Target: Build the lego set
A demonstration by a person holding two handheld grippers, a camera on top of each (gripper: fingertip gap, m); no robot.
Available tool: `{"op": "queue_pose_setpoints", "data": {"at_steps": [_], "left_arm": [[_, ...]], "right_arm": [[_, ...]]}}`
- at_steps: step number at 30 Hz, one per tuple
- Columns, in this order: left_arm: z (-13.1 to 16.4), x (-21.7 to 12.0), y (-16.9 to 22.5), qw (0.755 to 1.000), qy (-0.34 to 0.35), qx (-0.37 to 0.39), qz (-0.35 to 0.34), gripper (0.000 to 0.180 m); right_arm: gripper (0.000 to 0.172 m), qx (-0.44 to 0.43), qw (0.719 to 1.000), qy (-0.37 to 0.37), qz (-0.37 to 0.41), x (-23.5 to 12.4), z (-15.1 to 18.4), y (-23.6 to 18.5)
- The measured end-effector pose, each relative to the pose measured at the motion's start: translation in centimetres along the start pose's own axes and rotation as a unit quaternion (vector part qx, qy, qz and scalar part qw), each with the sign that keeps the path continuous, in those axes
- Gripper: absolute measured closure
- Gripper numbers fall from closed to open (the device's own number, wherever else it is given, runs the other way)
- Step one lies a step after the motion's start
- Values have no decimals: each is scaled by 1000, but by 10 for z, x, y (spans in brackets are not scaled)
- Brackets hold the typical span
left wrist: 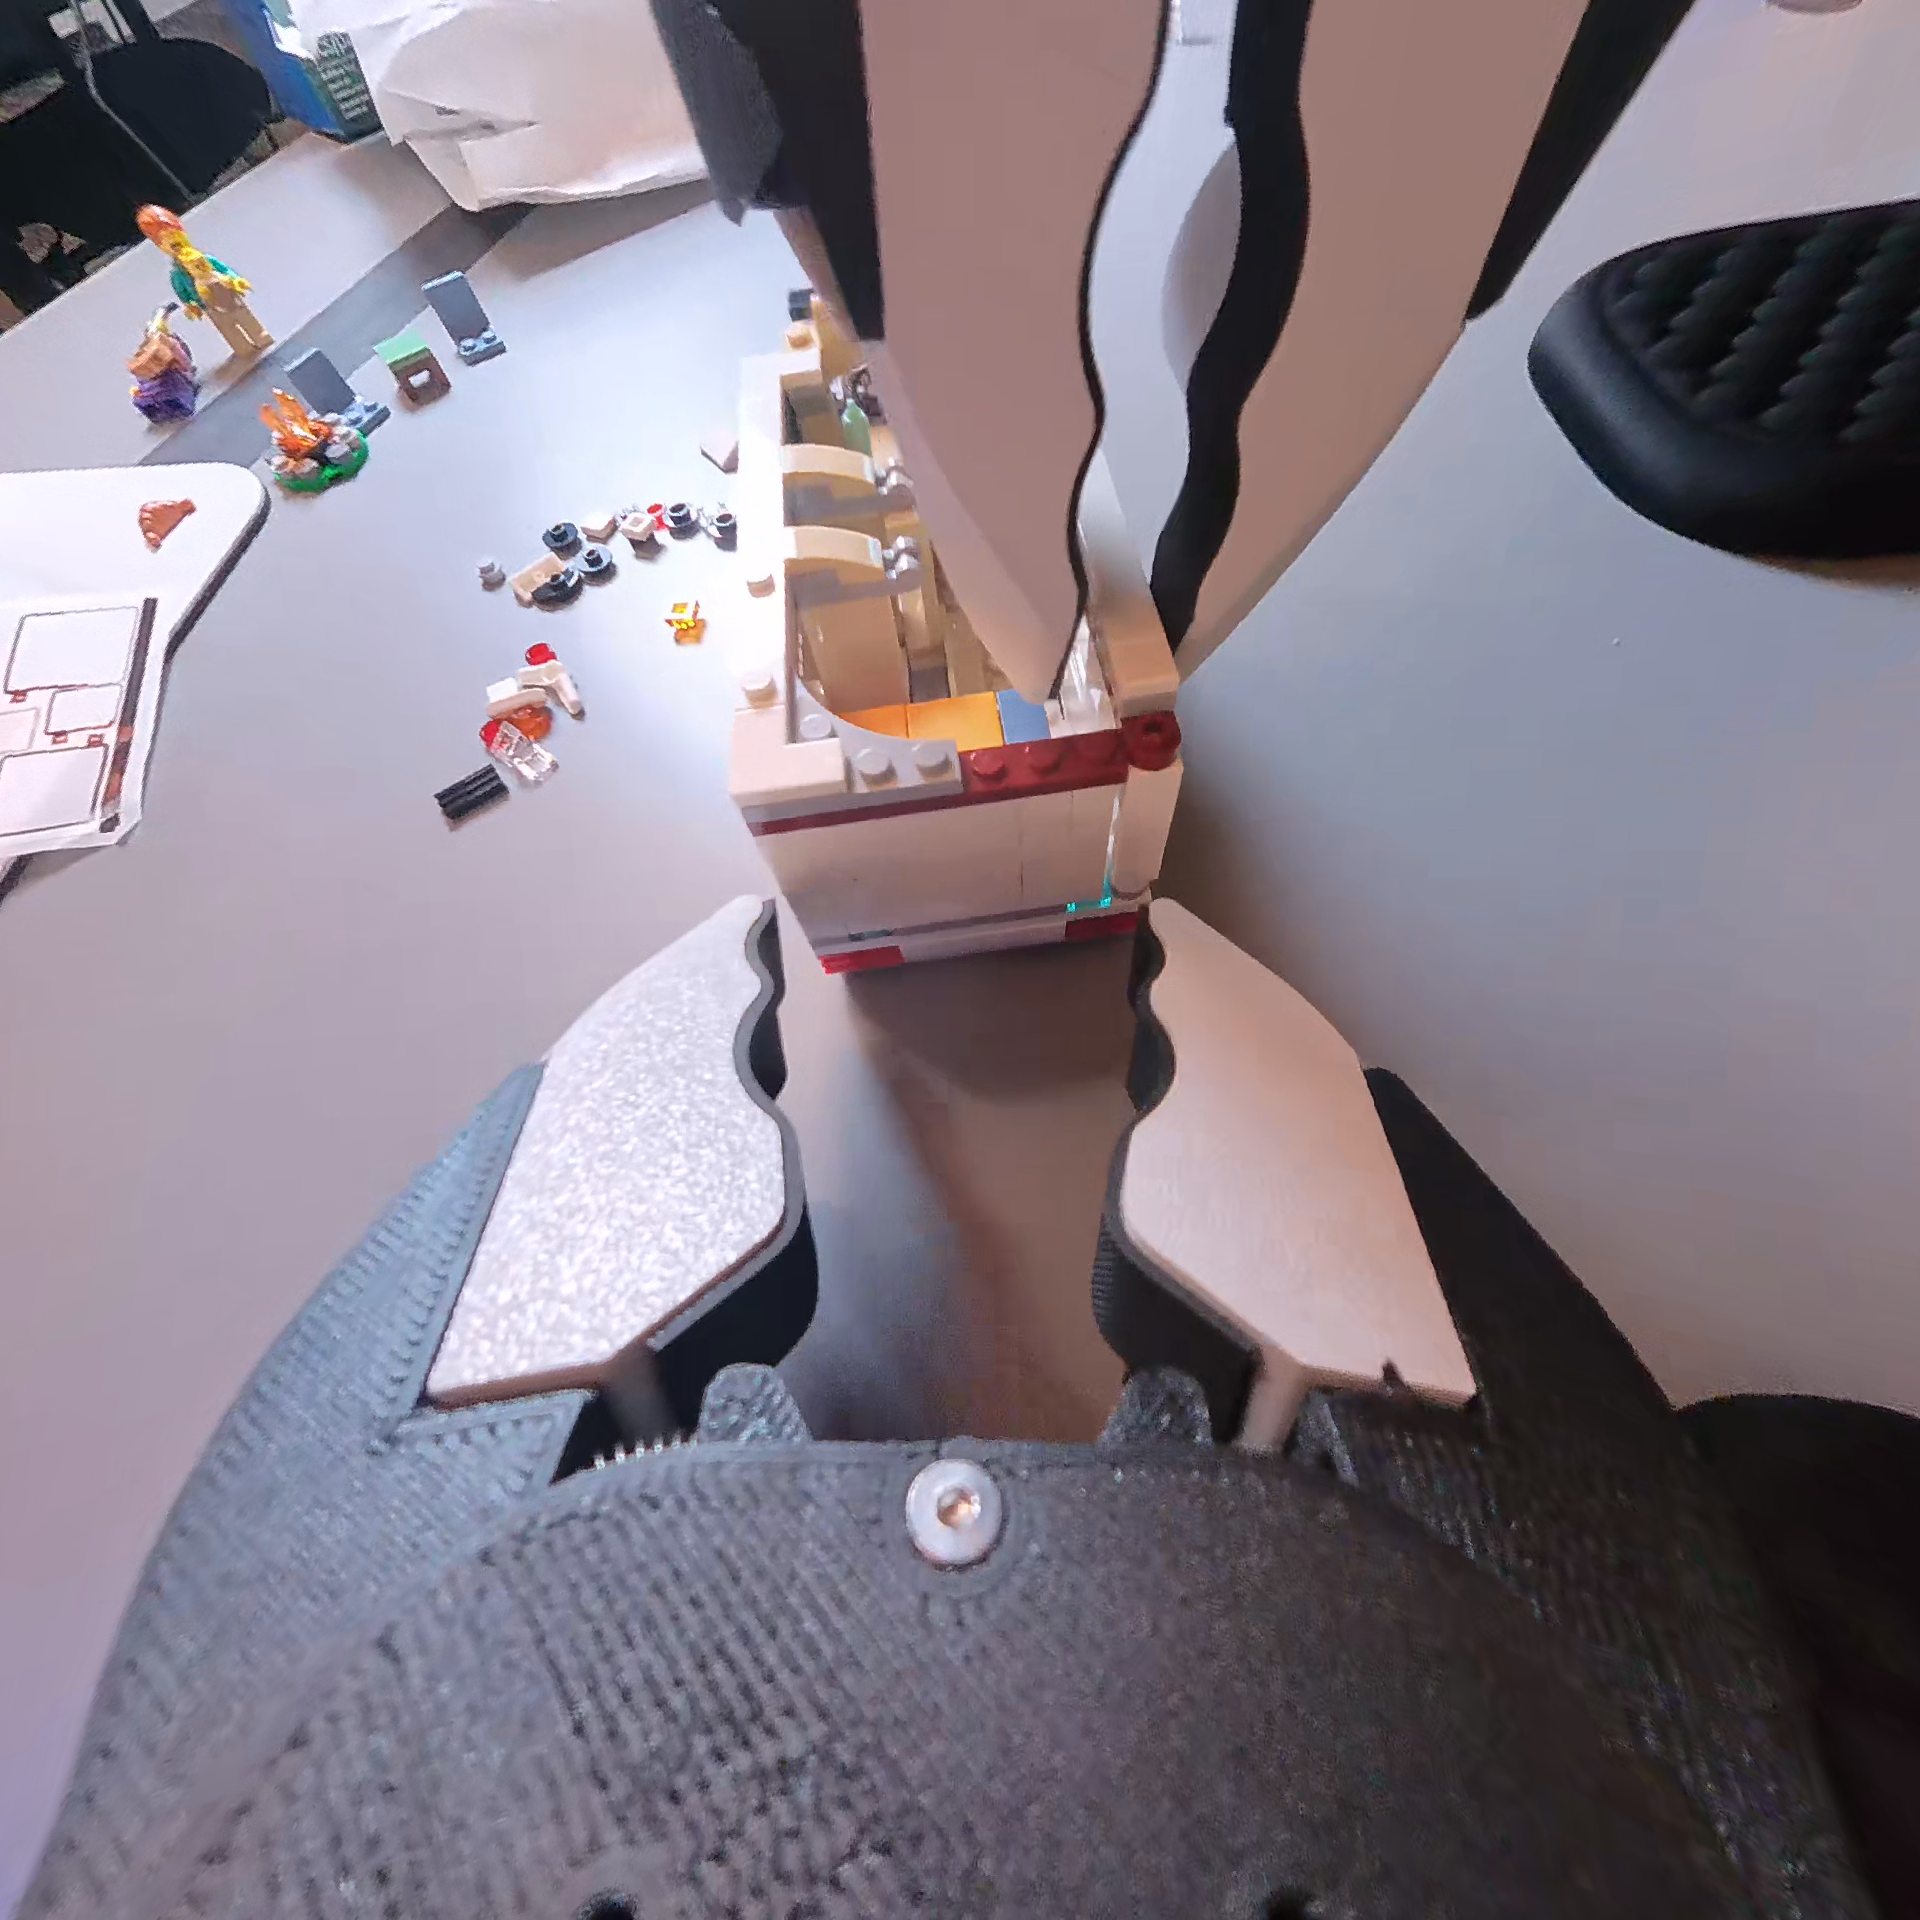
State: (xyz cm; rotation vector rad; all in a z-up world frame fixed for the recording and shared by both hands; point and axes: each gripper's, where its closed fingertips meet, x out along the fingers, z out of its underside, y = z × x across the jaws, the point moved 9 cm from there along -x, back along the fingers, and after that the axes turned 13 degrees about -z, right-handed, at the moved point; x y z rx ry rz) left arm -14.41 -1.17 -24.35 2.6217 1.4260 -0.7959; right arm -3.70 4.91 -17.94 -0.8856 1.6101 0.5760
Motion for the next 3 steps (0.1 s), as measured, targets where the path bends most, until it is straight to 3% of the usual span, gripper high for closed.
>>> {"op": "queue_pose_setpoints", "data": {"at_steps": [3], "left_arm": [[-1, -1, -2, 1000, 7, -15, 3, 113]], "right_arm": [[157, -3, 1000, 7, 15, -1, -1, -2]]}}
